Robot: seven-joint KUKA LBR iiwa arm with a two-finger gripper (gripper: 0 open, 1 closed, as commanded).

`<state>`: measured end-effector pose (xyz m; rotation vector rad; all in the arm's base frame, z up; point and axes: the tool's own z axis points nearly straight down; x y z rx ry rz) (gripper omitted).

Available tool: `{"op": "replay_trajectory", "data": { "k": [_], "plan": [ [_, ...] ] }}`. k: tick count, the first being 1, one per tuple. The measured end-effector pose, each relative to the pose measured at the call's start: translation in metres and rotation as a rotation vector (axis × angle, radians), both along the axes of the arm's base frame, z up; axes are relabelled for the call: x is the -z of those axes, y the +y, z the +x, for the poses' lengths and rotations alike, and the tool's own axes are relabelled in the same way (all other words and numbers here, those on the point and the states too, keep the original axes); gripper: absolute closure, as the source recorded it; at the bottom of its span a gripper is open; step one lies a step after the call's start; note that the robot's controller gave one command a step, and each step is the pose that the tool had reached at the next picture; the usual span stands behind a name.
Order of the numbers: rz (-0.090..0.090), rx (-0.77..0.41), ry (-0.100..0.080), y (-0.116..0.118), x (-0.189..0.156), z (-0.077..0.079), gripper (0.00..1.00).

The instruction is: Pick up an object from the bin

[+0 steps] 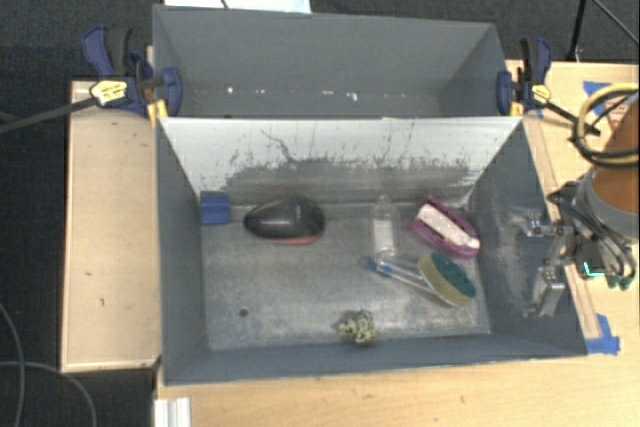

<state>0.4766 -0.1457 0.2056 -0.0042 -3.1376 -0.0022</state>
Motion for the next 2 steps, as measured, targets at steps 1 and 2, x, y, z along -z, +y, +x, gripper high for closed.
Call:
{"op": "replay_trajectory", "data": {
  "k": [1,2],
  "plan": [
    [0.002,-0.07,-0.001,0.031,0.112,0.035,0.0],
    [0.001,-0.102,-0.003,0.06,0.137,0.031,0.0]
  ]
}}
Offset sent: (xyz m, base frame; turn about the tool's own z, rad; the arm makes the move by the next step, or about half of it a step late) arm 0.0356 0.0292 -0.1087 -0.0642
